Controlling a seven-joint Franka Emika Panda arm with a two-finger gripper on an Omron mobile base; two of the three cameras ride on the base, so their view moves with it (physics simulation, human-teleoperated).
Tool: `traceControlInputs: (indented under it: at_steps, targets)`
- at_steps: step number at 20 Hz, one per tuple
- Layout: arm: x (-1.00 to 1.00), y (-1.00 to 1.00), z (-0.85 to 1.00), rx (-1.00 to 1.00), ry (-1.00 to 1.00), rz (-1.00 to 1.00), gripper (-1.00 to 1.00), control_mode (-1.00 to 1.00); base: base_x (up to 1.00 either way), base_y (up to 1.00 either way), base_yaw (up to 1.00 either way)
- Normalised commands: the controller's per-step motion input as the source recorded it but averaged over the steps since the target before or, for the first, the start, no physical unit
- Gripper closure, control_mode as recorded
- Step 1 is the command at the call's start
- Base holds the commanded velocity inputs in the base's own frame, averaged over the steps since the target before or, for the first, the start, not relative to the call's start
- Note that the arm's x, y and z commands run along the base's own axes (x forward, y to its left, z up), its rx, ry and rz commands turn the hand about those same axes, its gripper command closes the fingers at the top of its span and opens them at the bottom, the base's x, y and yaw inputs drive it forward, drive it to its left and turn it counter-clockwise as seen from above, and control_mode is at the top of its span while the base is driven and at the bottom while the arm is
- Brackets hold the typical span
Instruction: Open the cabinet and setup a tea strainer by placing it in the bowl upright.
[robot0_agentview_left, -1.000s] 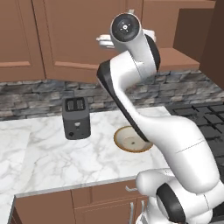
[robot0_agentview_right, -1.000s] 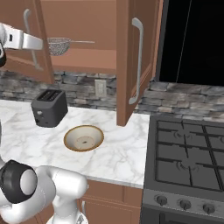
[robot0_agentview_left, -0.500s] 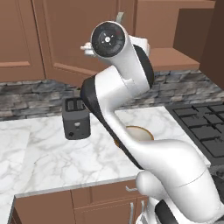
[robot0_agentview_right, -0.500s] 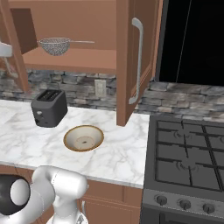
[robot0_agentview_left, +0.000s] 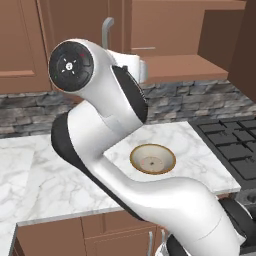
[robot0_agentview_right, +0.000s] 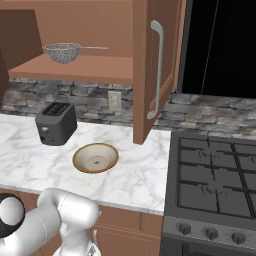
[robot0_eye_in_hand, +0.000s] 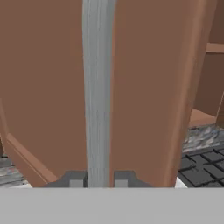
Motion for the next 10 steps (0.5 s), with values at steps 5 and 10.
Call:
traceControlInputs:
  at_steps: [5, 10]
  targets:
    - [-0.26, 0.54, 0.0, -0.02, 0.03, -0.01, -1.0, -1.0, 0.0, 0.0, 0.0]
    - [0.0, 0.24, 0.01, -0.01, 0.0, 0.0, -1.0, -1.0, 0.0, 0.0, 0.0]
